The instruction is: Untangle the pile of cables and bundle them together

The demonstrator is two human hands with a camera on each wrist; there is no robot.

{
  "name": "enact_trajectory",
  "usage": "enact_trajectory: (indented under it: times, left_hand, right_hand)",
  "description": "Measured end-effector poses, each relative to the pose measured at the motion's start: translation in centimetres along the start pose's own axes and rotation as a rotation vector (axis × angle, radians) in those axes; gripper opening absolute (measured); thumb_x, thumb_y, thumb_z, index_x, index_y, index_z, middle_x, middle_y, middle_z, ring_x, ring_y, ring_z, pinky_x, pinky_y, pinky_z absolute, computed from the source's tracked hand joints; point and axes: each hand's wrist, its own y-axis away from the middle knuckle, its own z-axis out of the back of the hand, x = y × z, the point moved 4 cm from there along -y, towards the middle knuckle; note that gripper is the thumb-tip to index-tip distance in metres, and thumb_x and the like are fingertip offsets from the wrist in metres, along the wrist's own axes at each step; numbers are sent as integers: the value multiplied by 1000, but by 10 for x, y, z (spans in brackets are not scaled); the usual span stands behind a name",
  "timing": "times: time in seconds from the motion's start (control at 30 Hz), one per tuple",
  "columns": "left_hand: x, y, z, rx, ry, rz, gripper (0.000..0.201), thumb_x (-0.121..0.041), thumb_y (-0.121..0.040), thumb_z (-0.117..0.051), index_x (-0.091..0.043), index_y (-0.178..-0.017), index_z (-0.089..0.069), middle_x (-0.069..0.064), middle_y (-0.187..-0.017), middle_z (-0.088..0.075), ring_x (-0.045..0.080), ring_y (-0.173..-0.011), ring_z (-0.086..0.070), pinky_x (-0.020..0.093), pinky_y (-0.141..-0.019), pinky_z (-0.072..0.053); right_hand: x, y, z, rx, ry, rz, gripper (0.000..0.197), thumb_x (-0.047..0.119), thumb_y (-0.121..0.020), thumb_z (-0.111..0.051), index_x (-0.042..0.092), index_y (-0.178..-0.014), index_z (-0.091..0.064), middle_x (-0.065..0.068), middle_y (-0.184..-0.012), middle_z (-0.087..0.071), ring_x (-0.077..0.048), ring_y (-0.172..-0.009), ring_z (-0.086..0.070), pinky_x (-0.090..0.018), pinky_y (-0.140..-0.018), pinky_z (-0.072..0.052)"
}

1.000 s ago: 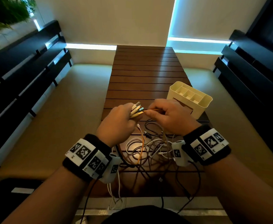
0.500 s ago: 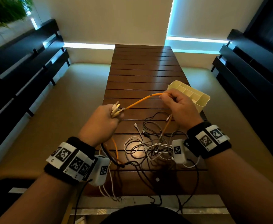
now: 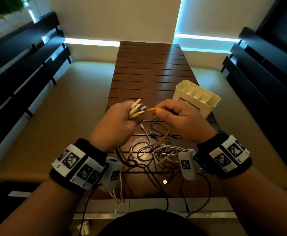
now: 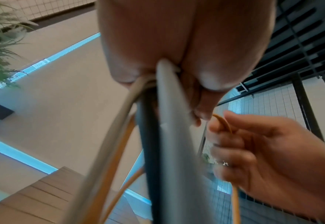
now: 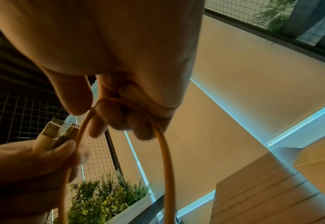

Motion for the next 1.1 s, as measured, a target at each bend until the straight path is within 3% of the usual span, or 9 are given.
enact_trajectory:
  times: [0.07, 0.2, 0.37, 0.5, 0.67, 0.8, 0.87, 0.97, 1.1]
  left_hand:
    - [0, 5, 10, 26, 63, 12, 24, -22, -94, -62, -21, -72, -56, -6, -58, -52, 5, -50, -44, 19, -49, -36]
    - [7, 20, 15, 208, 220, 77, 20, -20, -92, -63, -7, -78, -60, -5, -51, -52, 4, -43, -44, 15, -45, -36]
    - [13, 29, 13, 198, 250, 102, 19, -18, -92, -63, -13, -74, -58, -10, -51, -48, 1, -44, -40, 16, -45, -36]
    - [16, 35, 16, 176, 242, 124, 18, -19, -93, -63, -17, -75, -60, -8, -52, -50, 3, -45, -43, 20, -47, -38]
    - [14, 47, 14, 228, 253, 148, 16, -17, -93, -62, -6, -81, -61, -7, -51, -51, 2, -43, -43, 15, -44, -38]
    - [10, 60, 12, 283, 331, 189, 19, -15, -93, -63, -17, -74, -63, -4, -52, -50, 9, -44, -42, 18, -43, -36]
    - [8, 65, 12, 303, 361, 209, 24, -14, -92, -63, -24, -70, -63, -2, -52, -48, 15, -45, -40, 22, -42, -35]
    - [5, 70, 13, 319, 345, 210, 19, -13, -92, -63, -14, -74, -60, -2, -51, -46, 17, -45, -37, 24, -42, -34]
    - [9, 72, 16, 279, 304, 224, 16, -16, -92, -63, -7, -79, -60, 1, -54, -50, 18, -47, -42, 24, -43, -37]
  right_hand:
    - [-5, 13, -2, 109, -128, -100, 20, 26, -100, -52, 15, -103, -67, 11, -69, -60, -9, -63, -60, -19, -62, -51]
    - [-17, 29, -7, 167, -199, -194, 25, 38, -97, -50, 23, -99, -70, 3, -80, -68, -11, -76, -68, -24, -70, -55]
    - [-71, 56, -29, 299, 103, -488, 20, 47, -89, -63, 31, -100, -65, 7, -95, -66, -11, -88, -64, -29, -76, -52]
    - [-114, 89, -74, 485, 330, -650, 45, 56, -78, -74, 31, -111, -58, 9, -103, -60, -8, -92, -59, -30, -80, -54]
    - [-157, 107, -93, 351, 403, -701, 42, 44, -80, -76, 24, -113, -58, 6, -111, -61, -13, -100, -59, -29, -83, -50]
    - [-168, 98, -87, 194, 193, -688, 43, 41, -82, -76, 25, -118, -59, 9, -114, -61, -11, -104, -60, -31, -90, -51]
    - [-168, 83, -79, 97, 136, -661, 40, 41, -85, -73, 25, -118, -58, 10, -111, -61, -10, -102, -60, -28, -85, -51]
    - [-164, 61, -64, -10, 102, -656, 27, 40, -89, -69, 28, -111, -58, 12, -102, -60, -6, -94, -59, -20, -71, -45]
    - [-156, 50, -55, 51, 134, -606, 16, 39, -92, -66, 26, -83, -66, 5, -85, -66, -10, -77, -64, -25, -63, -48]
